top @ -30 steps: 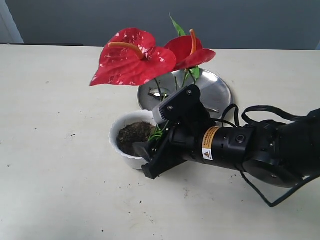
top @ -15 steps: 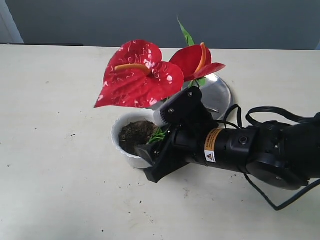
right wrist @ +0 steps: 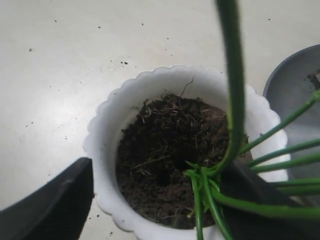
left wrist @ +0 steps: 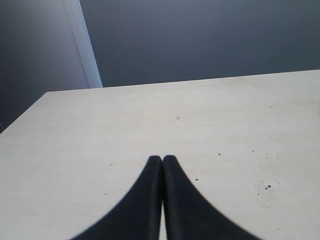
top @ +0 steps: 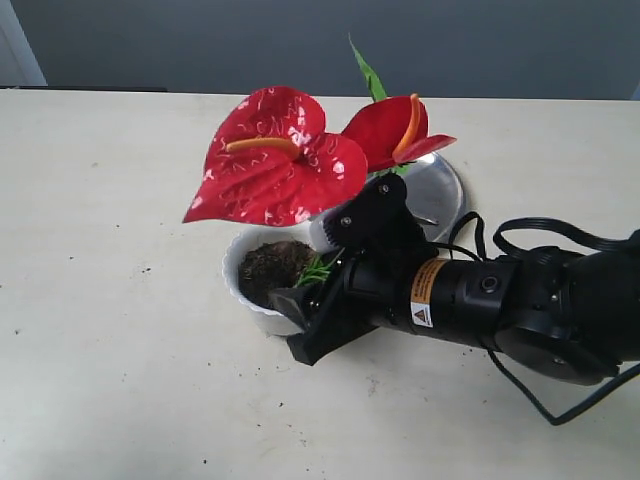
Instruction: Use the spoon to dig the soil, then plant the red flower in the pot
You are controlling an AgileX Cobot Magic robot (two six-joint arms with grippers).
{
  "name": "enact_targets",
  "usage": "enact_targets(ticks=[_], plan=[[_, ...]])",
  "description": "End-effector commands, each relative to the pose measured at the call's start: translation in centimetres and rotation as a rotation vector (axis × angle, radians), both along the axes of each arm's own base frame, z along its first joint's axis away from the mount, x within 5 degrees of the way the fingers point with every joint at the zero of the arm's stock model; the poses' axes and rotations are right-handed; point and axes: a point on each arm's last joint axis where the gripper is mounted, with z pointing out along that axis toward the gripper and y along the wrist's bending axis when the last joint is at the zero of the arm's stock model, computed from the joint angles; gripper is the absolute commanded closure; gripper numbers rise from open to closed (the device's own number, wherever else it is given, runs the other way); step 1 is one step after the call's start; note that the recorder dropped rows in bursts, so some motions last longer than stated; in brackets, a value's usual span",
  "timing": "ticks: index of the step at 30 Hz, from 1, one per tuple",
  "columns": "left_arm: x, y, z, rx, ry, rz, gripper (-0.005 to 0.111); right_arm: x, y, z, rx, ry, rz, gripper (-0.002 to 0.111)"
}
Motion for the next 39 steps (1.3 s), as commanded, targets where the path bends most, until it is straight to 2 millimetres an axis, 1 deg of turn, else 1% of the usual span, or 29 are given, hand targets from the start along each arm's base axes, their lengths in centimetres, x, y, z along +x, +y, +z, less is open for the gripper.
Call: enact_targets(ticks=[1, 6, 9, 11, 12, 16, 22, 27, 34, 36, 37, 38, 39], plan=[[0.0, -0.1, 0.2, -0.011, -0.011, -0.007, 0.106, -0.4, -0.6, -1.1, -0.071, 0.044, -0.013, 0.055], [0.0, -0.1, 0.2, -0.011, -0.011, -0.007, 0.106, -0.4, -0.6, -1.1, -0.075, 0.037, -0.001, 0.083], [0.0, -0.1, 0.2, -0.011, -0.011, -0.007, 0.106, -0.4, -0.6, -1.1, -0.078, 0.034, 0.006, 0.098], [0.0, -0.1, 0.2, -0.011, -0.011, -0.007, 0.106, -0.5, -0.6, -1.1, -0.08, 0.031, 0.012, 0.106], [0.0, -0.1, 0.2, -0.011, -0.011, -0.007, 0.106, -0.5, -0.6, -1.1, -0.08, 0.031, 0.012, 0.109], [0.0, -0.1, 0.2, -0.011, -0.011, -0.007, 0.106, -0.5, -0.4, -1.0, -0.067, 0.013, 0.037, 0.109], [0.0, -0.1, 0.2, -0.011, -0.011, -0.007, 0.106, -0.5, 0.0, -0.4, 0.002, -0.024, 0.063, 0.109], [0.0, -0.1, 0.2, -0.011, -0.011, -0.007, 0.106, -0.5, 0.1, -0.4, -0.022, -0.077, 0.101, 0.109], [0.0, -0.1, 0.2, -0.011, -0.011, -0.007, 0.106, -0.4, 0.2, -0.1, 0.009, -0.105, 0.093, 0.108], [0.0, -0.1, 0.2, -0.011, -0.011, -0.007, 0.106, -0.2, 0.2, 0.1, 0.012, -0.13, 0.093, 0.1], [0.0, -0.1, 0.2, -0.011, -0.011, -0.007, 0.106, -0.2, 0.2, 0.1, 0.014, -0.128, 0.088, 0.088], [0.0, -0.1, 0.2, -0.011, -0.011, -0.007, 0.106, -0.2, 0.2, 0.1, 0.014, -0.128, 0.088, 0.081], [0.0, -0.1, 0.2, -0.011, -0.011, -0.007, 0.106, -0.2, 0.2, 0.1, 0.015, -0.131, 0.088, 0.065]])
